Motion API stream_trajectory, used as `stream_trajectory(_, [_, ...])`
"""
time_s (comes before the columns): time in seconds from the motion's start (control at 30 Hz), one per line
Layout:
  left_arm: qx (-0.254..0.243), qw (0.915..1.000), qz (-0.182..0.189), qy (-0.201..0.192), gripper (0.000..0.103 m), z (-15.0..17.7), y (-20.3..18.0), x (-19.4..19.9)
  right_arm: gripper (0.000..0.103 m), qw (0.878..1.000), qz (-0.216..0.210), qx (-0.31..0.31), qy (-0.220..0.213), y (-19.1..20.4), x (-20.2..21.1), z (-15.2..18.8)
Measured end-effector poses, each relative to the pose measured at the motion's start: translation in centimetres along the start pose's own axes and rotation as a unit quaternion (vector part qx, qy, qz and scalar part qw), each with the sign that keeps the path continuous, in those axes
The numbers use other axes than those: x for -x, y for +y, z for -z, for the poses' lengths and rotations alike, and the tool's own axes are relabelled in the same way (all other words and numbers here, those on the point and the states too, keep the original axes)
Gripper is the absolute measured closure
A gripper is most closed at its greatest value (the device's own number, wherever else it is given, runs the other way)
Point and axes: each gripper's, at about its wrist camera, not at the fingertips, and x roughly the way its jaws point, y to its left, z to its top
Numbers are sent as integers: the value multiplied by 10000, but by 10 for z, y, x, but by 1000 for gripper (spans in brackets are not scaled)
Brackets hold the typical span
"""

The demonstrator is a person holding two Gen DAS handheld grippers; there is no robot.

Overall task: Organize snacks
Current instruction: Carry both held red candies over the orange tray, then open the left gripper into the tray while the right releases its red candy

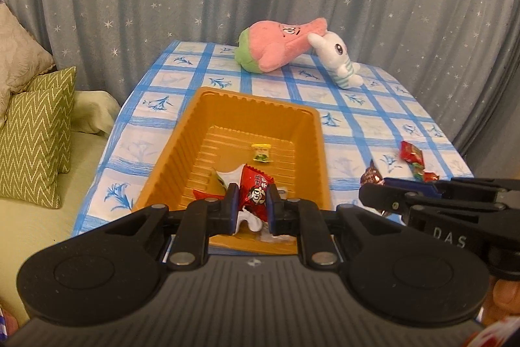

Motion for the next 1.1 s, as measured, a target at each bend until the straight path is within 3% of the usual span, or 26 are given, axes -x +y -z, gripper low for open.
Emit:
stream_trajectory(0.57, [-109, 9996, -62, 262, 88, -11, 34, -61, 83, 9998, 68, 26, 211, -7, -64, -23])
stream_trajectory(0.73, [-131, 9994, -95, 310, 80, -9, 37, -75, 83, 9997, 70, 27, 252, -9, -73, -24])
stream_trajectory(1.1, [73, 9998, -167, 123, 80, 1, 50, -72, 83, 9991, 0, -71, 416, -12, -84, -14])
